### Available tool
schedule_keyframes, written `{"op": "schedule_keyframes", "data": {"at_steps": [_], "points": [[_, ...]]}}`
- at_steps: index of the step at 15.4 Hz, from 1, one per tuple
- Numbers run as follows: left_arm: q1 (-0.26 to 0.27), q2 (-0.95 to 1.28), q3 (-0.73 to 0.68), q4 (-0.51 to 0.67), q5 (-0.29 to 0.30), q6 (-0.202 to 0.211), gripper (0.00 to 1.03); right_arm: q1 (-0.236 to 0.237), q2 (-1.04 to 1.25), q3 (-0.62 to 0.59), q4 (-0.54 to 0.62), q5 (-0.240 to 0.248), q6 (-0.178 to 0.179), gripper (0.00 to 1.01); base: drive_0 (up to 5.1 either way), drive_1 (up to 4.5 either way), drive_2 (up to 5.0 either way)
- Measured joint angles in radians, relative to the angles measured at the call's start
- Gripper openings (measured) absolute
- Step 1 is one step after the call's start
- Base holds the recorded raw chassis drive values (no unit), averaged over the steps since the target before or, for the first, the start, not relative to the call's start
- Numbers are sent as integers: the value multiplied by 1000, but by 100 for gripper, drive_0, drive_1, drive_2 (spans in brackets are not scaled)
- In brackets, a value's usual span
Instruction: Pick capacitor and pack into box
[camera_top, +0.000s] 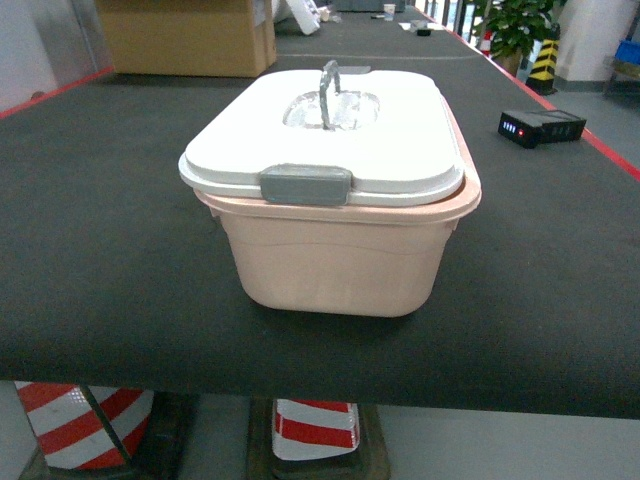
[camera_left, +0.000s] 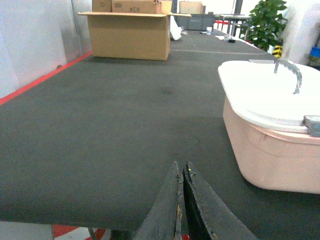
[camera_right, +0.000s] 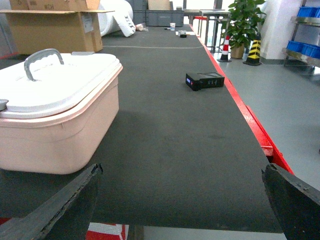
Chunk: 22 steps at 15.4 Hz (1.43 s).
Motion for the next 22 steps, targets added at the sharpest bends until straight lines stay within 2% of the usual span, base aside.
{"op": "schedule_keyframes", "data": {"at_steps": [6, 8, 9, 10, 18, 19, 22], "points": [[0, -147, 0, -148, 0, 0, 2, 0, 0, 0, 0, 0, 0, 98, 0, 0, 0], [0, -251, 0, -251, 0, 0, 2, 0, 0, 0, 0, 0, 0, 98, 0, 0, 0], [0, -412, 2, -423, -2, 1, 2, 0, 0, 0, 1, 0, 0, 98, 0, 0, 0], [0, -412, 0, -424, 0, 0, 4, 0, 0, 0, 0, 0, 0, 98, 0, 0, 0], [0, -412, 0, -427, 0, 1, 95, 0, 0, 0, 0, 0, 0, 98, 0, 0, 0], [0, -412, 0, -427, 0, 2, 99, 0, 0, 0, 0, 0, 0, 98, 0, 0, 0], [0, -412, 0, -427, 0, 2, 97, 0, 0, 0, 0, 0, 0, 98, 0, 0, 0]]}}
